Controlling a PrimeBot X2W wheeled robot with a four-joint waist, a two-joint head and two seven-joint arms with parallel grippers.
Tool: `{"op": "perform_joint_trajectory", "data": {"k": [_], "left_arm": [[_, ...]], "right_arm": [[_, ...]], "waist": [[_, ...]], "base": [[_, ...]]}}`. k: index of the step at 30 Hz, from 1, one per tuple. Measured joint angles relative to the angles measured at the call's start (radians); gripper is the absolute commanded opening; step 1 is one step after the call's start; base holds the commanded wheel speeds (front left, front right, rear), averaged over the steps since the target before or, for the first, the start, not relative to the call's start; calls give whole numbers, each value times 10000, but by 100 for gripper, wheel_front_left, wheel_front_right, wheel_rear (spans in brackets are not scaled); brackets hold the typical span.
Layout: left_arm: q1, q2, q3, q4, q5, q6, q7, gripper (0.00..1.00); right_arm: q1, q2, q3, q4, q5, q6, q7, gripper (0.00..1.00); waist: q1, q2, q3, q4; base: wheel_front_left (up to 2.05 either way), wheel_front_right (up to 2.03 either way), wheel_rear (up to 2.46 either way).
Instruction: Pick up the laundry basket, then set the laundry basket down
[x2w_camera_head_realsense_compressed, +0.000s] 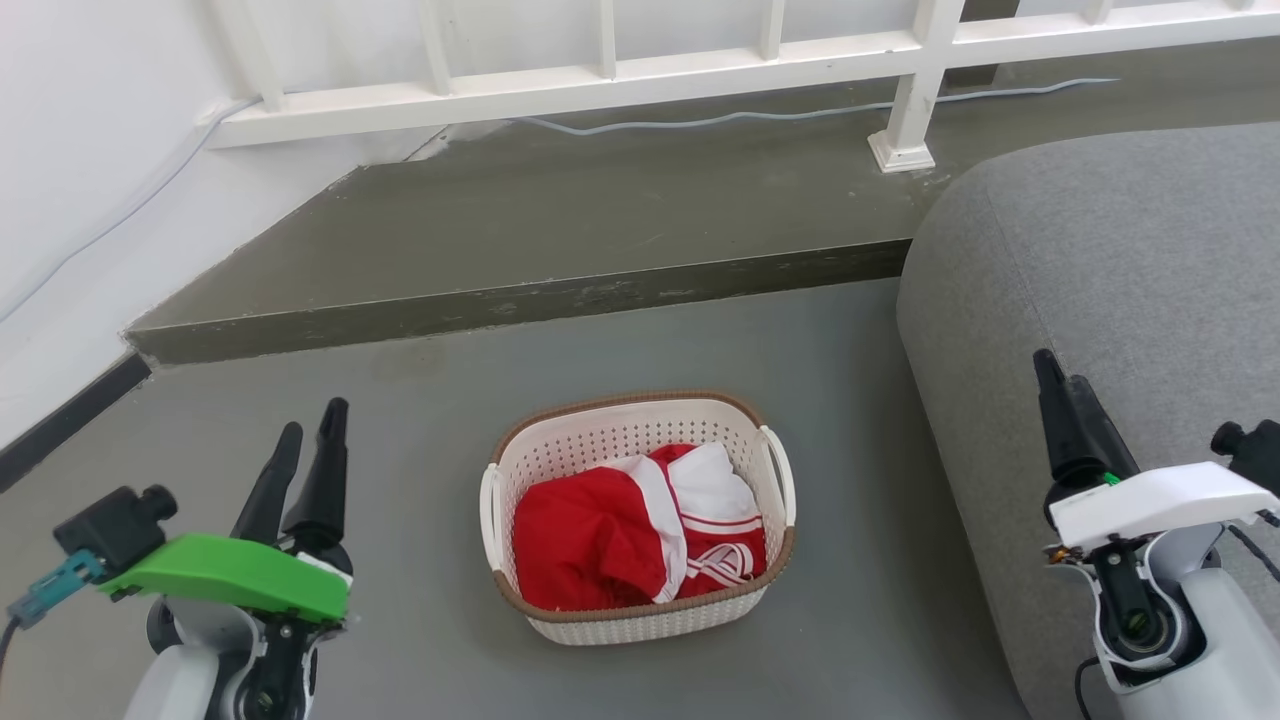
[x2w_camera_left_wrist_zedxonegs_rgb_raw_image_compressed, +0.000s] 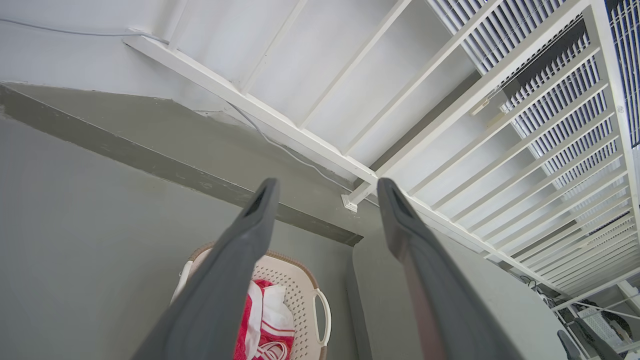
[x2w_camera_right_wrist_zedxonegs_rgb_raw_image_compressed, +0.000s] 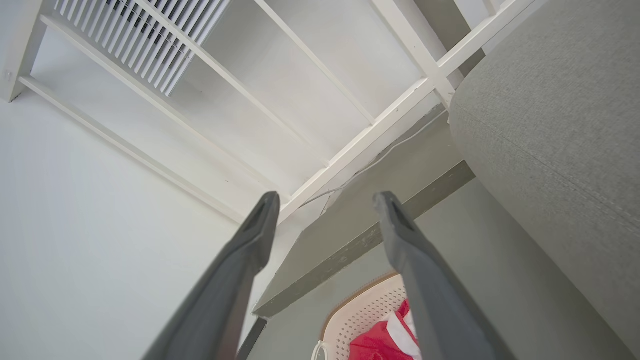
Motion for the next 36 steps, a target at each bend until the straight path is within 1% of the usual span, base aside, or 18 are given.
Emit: {"op": "perform_joint_trajectory", "data": {"k": [3, 4, 10, 16, 17, 19, 24, 27, 36], "left_arm": [[-44, 29, -148, 2, 489, 105, -88, 100], [-65, 48, -180, 2, 679, 127, -104, 100], [-143, 176, -393, 0, 1923, 518, -318, 100], [-170, 219, -539, 2, 2932, 869, -497, 100], [-170, 219, -539, 2, 2932, 869, -497, 100], [-170, 219, -619, 4, 3258, 943, -566, 100], [-169, 192, -838, 17, 3870, 1195, -679, 100], [-167, 151, -924, 23, 4161, 1304, -794, 100], [-128, 35, -1135, 167, 5173, 1582, -1024, 100]], "right_arm": [[-2, -2, 171, -10, -462, -31, -84, 100], [-4, -2, 217, -17, -608, -86, -88, 100], [-19, 2, 506, -35, -1551, -190, -278, 100], [-29, -109, 844, 59, -2615, -502, -449, 100], [-29, -109, 844, 59, -2615, -502, -449, 100], [-29, -142, 932, 123, -2968, -617, -525, 100], [-30, -245, 1262, 236, -3810, -780, -639, 100], [-31, -244, 1400, 265, -4197, -807, -719, 100], [-34, -238, 1726, 416, -5310, -1070, -980, 100]], "waist": [[0, 0, 7, 12], [0, 0, 9, 15], [0, 0, 34, 38], [0, 0, 62, 53], [0, 0, 62, 53], [0, 0, 69, 58], [0, 0, 78, 76], [0, 0, 85, 85], [0, 0, 88, 92]], "base": [[0, 0, 0], [0, 0, 0], [0, 0, 0], [0, 0, 0], [0, 0, 0], [0, 0, 0], [0, 0, 0], [0, 0, 0], [0, 0, 0]]}}
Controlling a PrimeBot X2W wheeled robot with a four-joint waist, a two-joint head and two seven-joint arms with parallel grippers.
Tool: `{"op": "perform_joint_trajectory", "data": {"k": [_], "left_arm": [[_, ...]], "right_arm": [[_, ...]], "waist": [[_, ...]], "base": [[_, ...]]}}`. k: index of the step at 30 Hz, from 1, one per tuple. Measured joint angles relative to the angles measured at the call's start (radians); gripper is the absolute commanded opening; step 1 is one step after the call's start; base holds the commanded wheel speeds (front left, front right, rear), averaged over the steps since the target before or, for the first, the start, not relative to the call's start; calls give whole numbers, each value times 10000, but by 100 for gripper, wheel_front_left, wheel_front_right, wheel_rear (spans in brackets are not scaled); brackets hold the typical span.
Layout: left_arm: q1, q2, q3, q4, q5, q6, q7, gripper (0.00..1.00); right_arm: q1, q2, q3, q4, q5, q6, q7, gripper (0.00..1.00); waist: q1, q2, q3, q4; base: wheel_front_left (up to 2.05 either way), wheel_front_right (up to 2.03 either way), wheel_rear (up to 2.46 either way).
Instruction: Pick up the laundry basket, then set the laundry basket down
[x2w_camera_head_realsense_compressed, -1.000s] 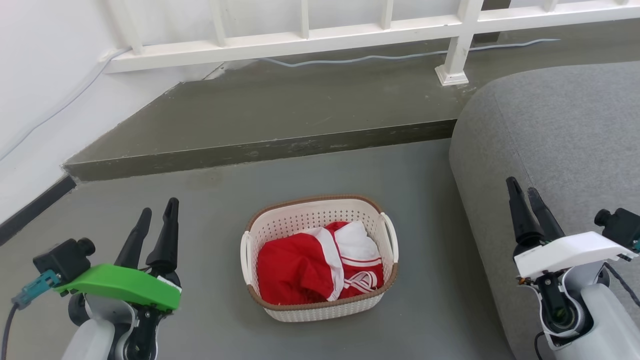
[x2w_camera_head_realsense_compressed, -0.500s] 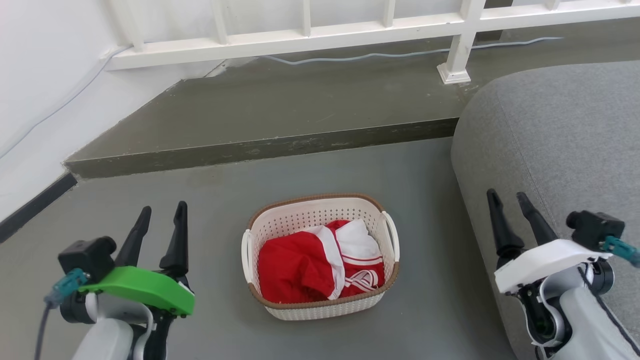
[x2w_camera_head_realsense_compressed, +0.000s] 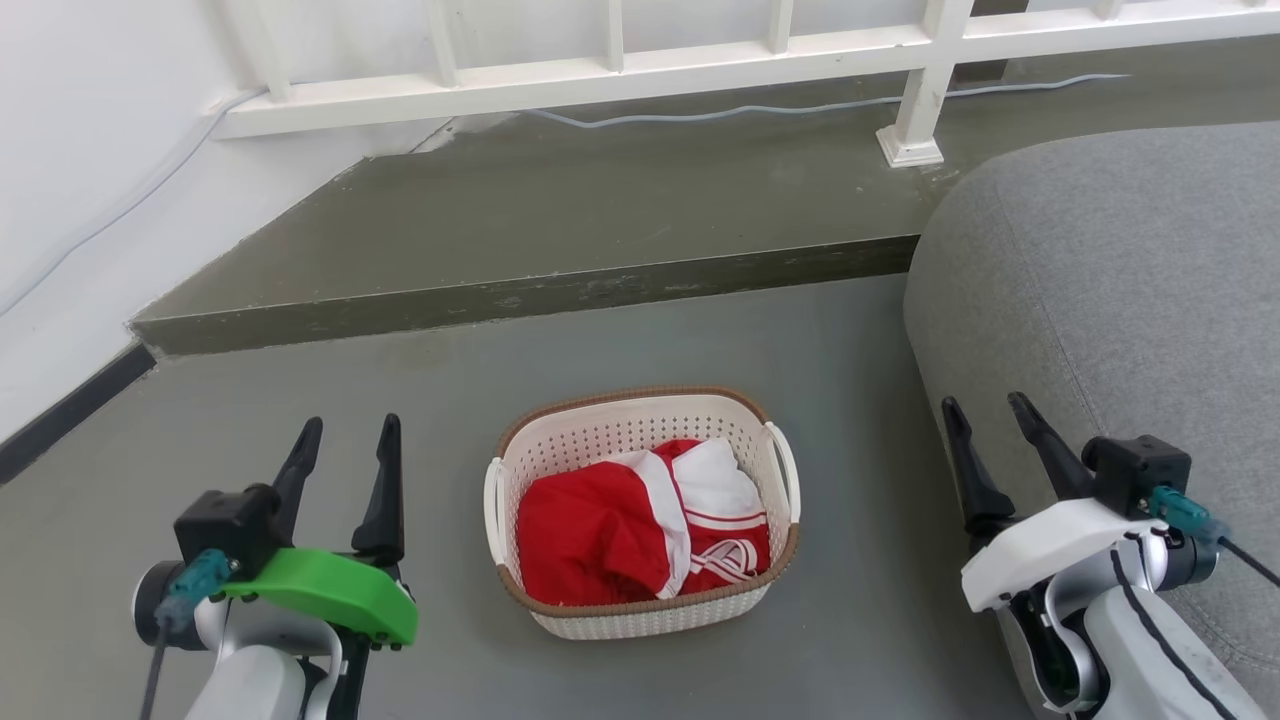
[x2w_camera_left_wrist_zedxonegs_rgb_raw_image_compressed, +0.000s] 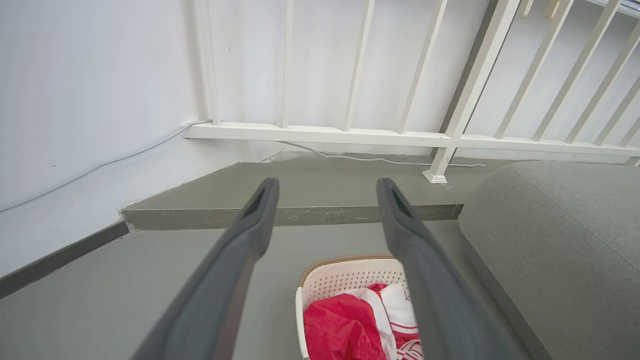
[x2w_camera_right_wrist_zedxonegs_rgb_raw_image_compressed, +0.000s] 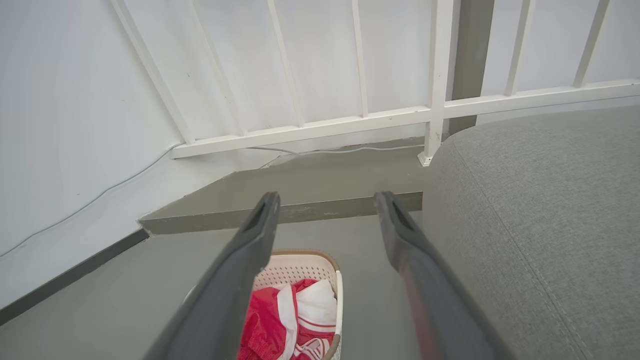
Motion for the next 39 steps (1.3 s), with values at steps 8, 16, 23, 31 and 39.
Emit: {"op": "perform_joint_trajectory", "data": {"k": [8, 16, 23, 31, 39], "left_arm": [[6, -12, -263, 148, 928, 148, -268, 100], [121, -157, -165, 305, 976, 228, -291, 100], [181, -253, -56, 468, 961, 228, -291, 100], [212, -286, 0, 499, 961, 228, -291, 100], [216, -316, 29, 508, 972, 226, -291, 100]], "right_arm": [[-2, 8, 188, 86, -859, -167, -240, 100], [-2, 77, 159, 157, -974, -174, -293, 100], [-2, 92, 75, 203, -1045, -244, -293, 100], [-2, 127, 17, 224, -1120, -244, -293, 100], [-2, 173, -19, 222, -1158, -244, -293, 100]], "waist": [[0, 0, 18, 0], [0, 0, 13, -4], [0, 0, -34, 6], [0, 0, -38, 20], [0, 0, 26, 16]], "base": [[0, 0, 0], [0, 0, 0], [0, 0, 0], [0, 0, 0], [0, 0, 0]]}}
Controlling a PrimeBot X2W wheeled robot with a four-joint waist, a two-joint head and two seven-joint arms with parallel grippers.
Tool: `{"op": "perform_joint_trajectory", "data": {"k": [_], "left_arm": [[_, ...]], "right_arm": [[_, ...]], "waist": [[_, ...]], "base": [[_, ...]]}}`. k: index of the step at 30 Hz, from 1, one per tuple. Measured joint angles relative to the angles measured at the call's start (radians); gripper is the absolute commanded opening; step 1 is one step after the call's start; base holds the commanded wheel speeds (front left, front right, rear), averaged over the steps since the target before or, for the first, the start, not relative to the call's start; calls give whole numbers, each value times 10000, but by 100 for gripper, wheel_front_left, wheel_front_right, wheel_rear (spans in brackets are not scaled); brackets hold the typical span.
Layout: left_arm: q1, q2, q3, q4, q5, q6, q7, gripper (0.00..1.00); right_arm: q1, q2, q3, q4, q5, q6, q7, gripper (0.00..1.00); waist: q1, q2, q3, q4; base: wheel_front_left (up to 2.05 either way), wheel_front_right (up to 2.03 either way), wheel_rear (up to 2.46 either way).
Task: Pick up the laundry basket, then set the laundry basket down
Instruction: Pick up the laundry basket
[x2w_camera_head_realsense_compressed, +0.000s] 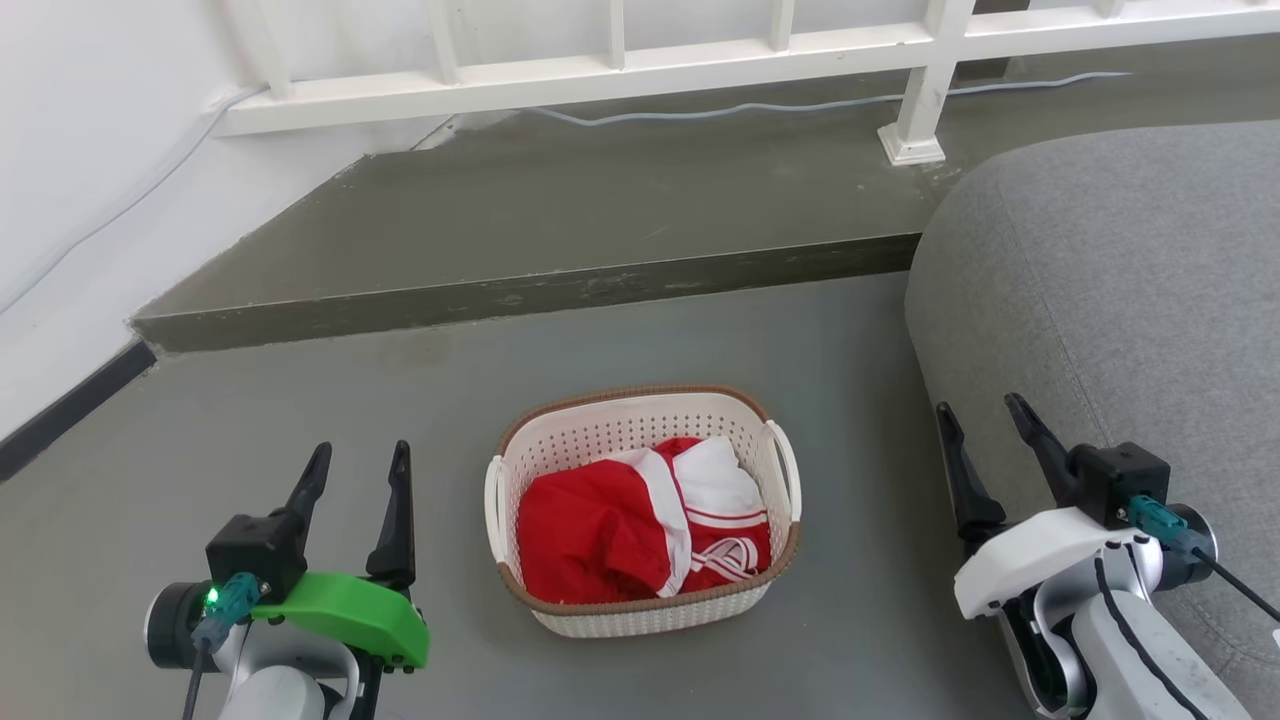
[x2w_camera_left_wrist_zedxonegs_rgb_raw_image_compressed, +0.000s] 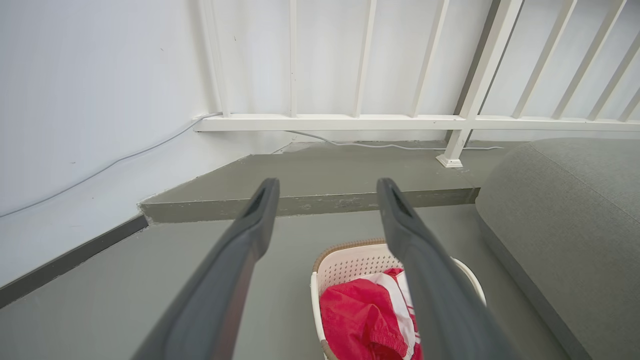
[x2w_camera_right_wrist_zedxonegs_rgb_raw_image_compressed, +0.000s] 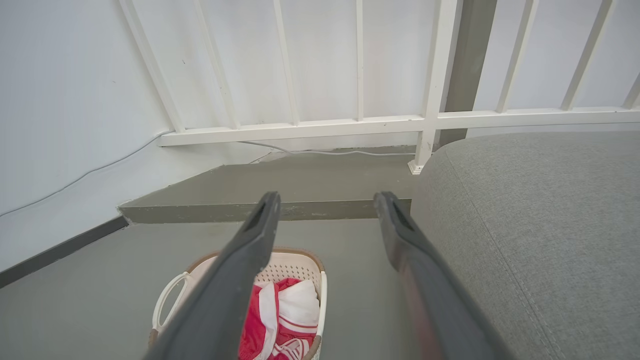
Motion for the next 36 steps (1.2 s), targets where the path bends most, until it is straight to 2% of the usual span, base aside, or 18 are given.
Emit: {"op": "perform_joint_trajectory", "data": {"k": [18, 36], "left_arm": [[-21, -58, -21, -17, 180, -15, 0, 100], [-604, -184, -186, -98, 259, -270, 0, 100]], "right_arm": [[-110, 44, -2, 61, -100, 10, -2, 100], [-778, 54, 15, -19, -242, 0, -2, 100]], "waist": [[0, 0, 881, 68], [0, 0, 2569, 142]], "base": [[0, 0, 0], [0, 0, 0]]}}
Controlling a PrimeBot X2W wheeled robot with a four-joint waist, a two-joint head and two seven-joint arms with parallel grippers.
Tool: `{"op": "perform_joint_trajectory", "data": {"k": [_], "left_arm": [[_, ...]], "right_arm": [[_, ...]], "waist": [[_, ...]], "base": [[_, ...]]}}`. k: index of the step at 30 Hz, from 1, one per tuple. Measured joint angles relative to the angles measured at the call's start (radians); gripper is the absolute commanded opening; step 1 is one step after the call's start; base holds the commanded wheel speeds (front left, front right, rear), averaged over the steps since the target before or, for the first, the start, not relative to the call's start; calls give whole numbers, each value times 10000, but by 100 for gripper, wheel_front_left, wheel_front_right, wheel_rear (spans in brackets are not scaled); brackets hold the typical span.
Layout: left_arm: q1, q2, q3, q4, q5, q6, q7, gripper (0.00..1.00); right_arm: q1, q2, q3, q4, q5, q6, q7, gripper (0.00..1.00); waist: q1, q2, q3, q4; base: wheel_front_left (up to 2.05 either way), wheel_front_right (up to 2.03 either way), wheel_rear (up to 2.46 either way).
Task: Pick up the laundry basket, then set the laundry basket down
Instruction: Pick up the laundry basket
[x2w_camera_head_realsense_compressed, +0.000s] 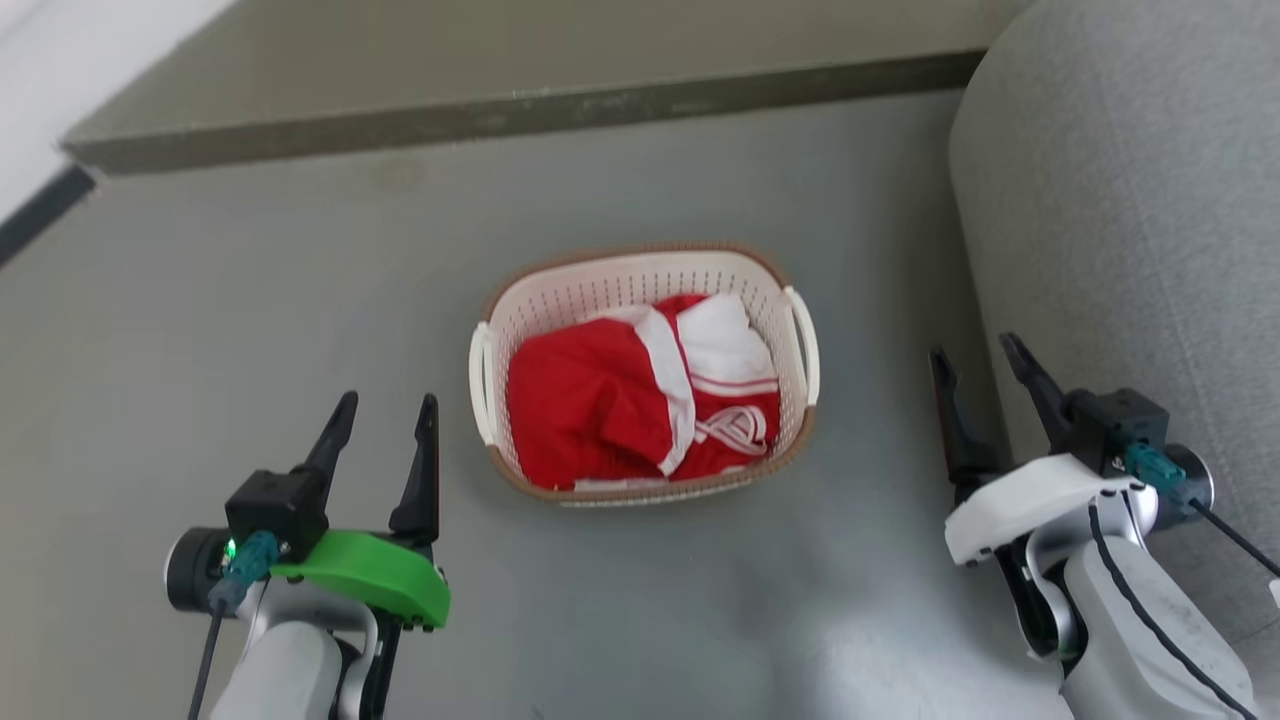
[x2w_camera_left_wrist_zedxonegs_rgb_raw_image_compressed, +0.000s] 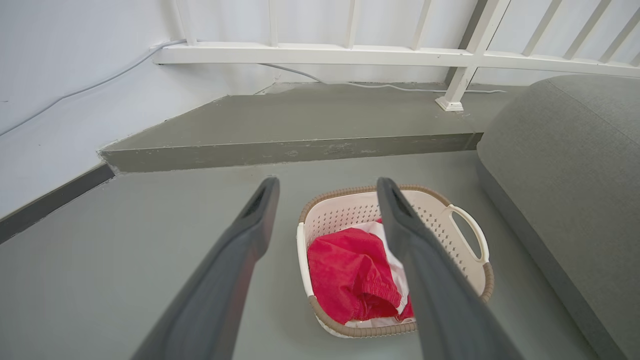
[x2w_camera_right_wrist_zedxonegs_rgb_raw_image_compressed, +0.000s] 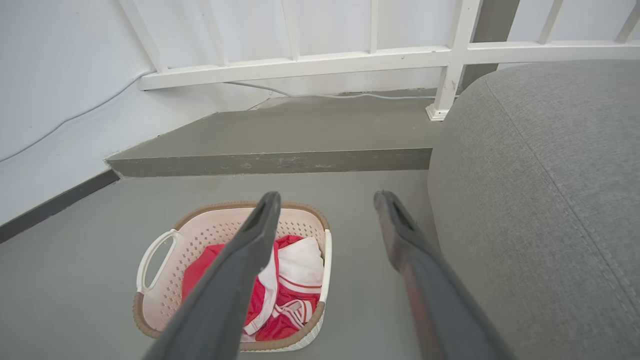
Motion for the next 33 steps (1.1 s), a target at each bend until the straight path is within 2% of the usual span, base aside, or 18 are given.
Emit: {"op": "perform_joint_trajectory", "data": {"k": [33], "left_arm": [[-2236, -203, 157, 314, 0, -579, -2, 100]], "right_arm": [[-2036, 261, 61, -29, -424, -84, -12, 100]], "waist": [[1, 0, 3792, 9]], "base": [[0, 0, 0]]}}
